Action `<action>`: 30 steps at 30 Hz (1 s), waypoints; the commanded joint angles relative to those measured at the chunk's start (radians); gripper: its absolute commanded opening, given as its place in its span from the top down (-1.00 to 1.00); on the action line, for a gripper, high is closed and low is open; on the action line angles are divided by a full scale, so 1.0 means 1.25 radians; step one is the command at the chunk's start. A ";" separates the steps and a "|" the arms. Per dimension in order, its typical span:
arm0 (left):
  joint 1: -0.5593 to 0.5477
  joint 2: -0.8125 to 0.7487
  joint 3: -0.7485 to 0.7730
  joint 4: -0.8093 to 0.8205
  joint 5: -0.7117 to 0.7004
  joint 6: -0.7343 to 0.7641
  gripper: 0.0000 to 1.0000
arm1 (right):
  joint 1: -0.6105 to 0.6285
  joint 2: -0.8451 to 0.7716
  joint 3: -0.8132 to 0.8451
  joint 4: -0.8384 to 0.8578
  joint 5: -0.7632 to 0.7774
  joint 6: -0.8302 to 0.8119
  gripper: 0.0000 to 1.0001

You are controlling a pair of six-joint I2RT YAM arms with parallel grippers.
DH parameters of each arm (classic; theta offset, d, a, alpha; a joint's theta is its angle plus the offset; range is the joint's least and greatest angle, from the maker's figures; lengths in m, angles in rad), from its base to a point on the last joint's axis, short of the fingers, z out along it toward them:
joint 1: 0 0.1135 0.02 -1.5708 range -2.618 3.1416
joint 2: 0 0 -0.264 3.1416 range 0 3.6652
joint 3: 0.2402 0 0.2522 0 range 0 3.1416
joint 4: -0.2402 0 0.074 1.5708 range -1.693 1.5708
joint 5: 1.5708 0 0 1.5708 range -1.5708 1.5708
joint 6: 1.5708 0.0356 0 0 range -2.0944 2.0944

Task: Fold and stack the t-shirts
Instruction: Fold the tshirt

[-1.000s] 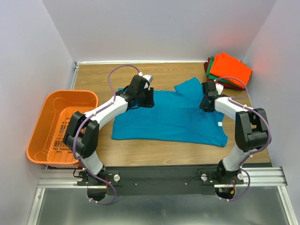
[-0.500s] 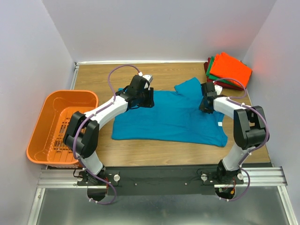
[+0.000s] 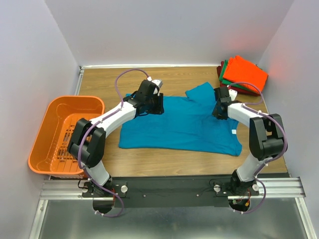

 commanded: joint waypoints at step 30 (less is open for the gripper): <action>-0.012 0.020 -0.012 0.010 0.012 0.000 0.00 | 0.000 0.048 0.019 0.029 0.007 -0.003 0.10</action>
